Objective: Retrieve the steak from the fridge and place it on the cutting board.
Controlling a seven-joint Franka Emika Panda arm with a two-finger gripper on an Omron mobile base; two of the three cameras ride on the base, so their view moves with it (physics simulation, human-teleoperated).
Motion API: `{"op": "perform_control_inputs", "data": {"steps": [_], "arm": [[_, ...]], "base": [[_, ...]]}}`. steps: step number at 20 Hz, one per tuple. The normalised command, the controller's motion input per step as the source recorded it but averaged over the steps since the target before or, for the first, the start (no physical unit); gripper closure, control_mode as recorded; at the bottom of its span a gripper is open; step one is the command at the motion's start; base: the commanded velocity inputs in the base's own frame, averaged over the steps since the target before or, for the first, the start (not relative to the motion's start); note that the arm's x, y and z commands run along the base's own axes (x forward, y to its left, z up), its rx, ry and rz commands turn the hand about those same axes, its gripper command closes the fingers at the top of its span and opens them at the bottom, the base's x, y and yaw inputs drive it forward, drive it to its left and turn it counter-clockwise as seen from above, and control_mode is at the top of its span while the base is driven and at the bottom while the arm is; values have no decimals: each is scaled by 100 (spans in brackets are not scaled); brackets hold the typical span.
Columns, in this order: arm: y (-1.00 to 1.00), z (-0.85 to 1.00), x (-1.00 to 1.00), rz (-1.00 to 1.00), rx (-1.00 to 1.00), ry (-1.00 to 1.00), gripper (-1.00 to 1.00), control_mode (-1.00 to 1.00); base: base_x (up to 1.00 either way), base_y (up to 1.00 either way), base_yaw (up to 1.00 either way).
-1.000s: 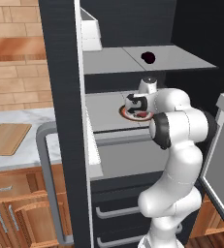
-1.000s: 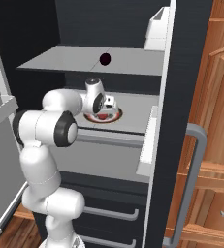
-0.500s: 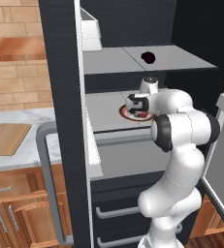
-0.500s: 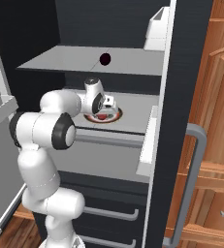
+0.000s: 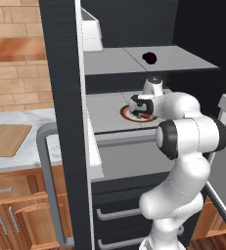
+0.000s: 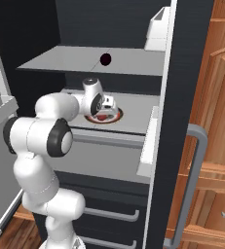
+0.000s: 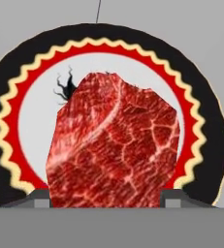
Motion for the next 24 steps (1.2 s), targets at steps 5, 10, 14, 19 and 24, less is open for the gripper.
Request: {"op": "perform_control_inputs", "data": {"steps": [5, 10, 14, 19, 24], "arm": [[-6, 12, -36, 0, 0, 0, 100, -100], [-1, 20, -48, -2, 0, 0, 100, -100], [-1, 22, -61, -6, 0, 0, 100, -100], [0, 10, -75, -5, 0, 0, 100, -100], [0, 1, -71, -3, 0, 0, 100, -100]], "base": [[0, 0, 0], [0, 0, 0], [0, 0, 0], [0, 0, 0], [0, 0, 0]]}}
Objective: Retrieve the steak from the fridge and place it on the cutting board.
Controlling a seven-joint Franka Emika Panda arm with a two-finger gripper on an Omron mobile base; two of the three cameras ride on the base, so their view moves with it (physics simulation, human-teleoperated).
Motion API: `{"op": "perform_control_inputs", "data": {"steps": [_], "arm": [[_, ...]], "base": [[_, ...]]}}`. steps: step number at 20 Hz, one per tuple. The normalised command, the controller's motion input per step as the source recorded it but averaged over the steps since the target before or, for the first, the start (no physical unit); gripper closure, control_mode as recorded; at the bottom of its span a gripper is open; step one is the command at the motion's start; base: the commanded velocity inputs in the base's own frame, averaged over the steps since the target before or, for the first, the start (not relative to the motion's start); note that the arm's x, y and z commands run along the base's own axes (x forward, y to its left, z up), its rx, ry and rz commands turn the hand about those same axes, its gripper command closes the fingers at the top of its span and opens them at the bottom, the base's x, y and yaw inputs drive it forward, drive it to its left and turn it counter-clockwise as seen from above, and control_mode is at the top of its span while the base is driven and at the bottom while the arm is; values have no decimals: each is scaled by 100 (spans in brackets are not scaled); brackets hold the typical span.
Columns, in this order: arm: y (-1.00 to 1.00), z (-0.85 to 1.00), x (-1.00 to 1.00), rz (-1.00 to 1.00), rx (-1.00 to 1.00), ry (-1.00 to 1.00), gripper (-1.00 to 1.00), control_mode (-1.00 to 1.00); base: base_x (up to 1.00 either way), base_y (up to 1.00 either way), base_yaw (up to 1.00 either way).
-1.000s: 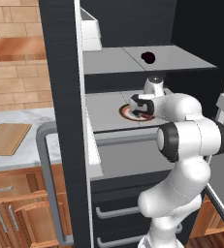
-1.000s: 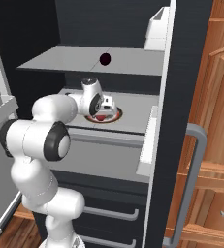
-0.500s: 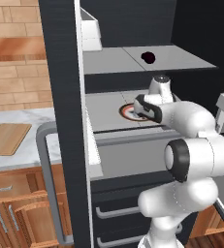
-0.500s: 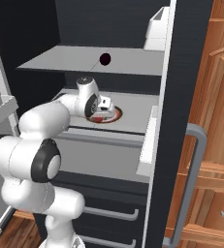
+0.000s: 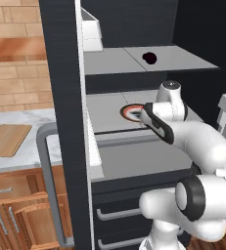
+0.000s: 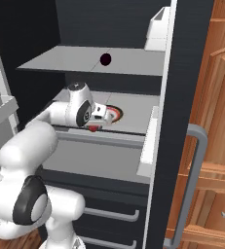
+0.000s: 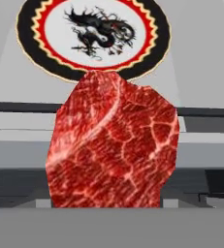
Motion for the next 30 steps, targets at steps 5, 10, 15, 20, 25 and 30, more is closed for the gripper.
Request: {"op": "perform_control_inputs", "data": {"steps": [5, 10, 15, 20, 25, 30], "arm": [[0, 13, -61, -1, 2, 1, 100, -100], [0, 27, -58, -2, 5, 1, 100, -100], [6, 22, -45, -7, 1, 2, 100, -100], [15, 18, -39, -3, 0, 6, 100, -100], [22, 16, -31, 0, 0, 11, 100, -100], [14, 23, -40, -1, 0, 11, 100, -100]], "base": [[0, 0, 0], [0, 0, 0], [0, 0, 0], [0, 0, 0], [0, 0, 0], [0, 0, 0]]}}
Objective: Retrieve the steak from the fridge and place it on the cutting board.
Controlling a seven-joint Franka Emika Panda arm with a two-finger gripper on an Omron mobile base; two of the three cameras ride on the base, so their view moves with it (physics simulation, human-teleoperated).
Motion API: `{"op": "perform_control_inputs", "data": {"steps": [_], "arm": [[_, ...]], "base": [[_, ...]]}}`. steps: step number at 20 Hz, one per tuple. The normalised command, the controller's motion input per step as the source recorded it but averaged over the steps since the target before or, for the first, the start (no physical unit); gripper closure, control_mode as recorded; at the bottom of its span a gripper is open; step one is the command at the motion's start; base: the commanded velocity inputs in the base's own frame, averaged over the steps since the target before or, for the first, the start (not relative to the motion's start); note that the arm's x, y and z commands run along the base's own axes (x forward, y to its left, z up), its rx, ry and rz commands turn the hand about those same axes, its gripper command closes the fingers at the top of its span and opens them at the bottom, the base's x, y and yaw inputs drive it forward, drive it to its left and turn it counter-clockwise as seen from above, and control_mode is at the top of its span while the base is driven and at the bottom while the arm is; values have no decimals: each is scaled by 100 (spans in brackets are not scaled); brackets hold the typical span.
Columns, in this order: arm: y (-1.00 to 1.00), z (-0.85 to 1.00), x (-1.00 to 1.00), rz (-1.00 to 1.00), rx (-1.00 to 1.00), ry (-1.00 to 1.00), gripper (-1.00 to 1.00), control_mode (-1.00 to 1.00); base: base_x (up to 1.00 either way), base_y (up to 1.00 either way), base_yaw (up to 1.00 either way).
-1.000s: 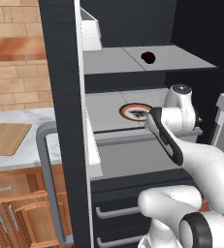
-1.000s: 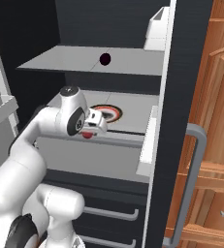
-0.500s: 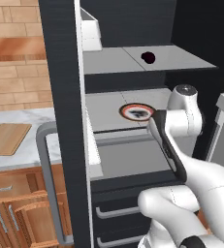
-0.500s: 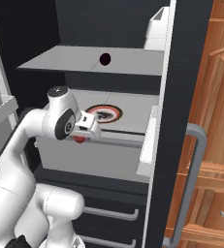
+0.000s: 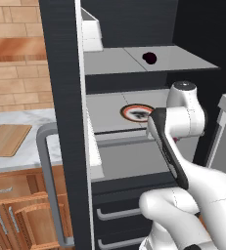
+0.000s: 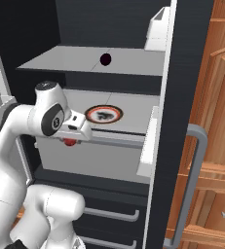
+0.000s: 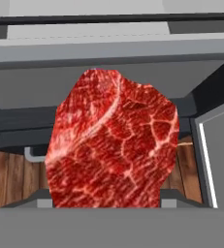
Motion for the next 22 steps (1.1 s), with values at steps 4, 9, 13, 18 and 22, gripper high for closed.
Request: {"op": "perform_control_inputs", "data": {"steps": [4, 9, 13, 18, 22], "arm": [[5, 14, -52, -3, 0, 5, 100, -100], [0, 5, -56, -2, 0, -1, 100, -100], [0, 2, -48, 0, 0, -1, 100, -100], [0, 22, -38, 0, 0, 0, 100, -100], [0, 17, -34, 0, 0, 0, 100, -100]], "base": [[0, 0, 0], [0, 0, 0], [0, 0, 0], [0, 0, 0], [0, 0, 0]]}}
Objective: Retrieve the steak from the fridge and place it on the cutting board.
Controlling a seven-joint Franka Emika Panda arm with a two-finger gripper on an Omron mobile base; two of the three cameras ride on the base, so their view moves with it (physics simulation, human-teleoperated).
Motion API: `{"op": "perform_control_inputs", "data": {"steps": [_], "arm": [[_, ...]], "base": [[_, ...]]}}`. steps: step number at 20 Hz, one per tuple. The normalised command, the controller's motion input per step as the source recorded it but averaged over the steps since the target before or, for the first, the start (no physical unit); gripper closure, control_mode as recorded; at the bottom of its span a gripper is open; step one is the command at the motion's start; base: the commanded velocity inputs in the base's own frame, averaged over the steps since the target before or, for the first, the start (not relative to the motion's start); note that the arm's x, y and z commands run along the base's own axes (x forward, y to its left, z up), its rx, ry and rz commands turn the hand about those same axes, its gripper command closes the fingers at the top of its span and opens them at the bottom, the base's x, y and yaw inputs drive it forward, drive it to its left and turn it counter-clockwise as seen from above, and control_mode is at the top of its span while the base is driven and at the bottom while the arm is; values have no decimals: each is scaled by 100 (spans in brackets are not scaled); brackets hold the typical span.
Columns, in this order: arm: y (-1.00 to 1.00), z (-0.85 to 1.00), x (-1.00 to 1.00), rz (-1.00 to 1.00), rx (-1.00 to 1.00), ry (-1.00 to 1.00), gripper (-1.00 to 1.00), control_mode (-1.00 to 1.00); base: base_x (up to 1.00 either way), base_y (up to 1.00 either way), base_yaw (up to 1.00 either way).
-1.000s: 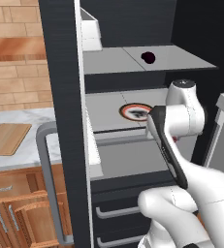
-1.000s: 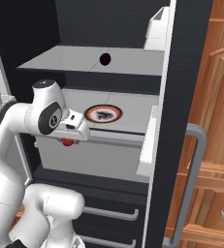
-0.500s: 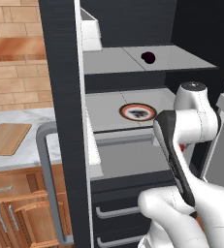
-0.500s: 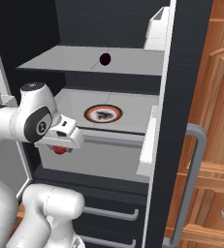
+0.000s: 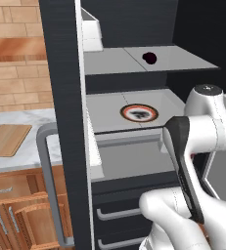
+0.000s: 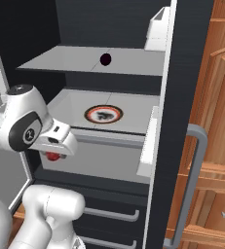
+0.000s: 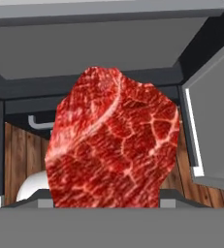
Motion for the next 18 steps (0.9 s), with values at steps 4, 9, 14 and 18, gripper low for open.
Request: {"op": "perform_control_inputs", "data": {"steps": [4, 9, 14, 18], "arm": [[0, 0, -17, 0, 0, 0, 100, -100], [0, 0, 0, 0, 0, 0, 100, -100], [0, 0, 0, 0, 0, 0, 100, -100], [0, 0, 0, 0, 0, 0, 100, -100]], "base": [[0, 0, 0], [0, 0, 0], [0, 0, 0], [0, 0, 0]]}}
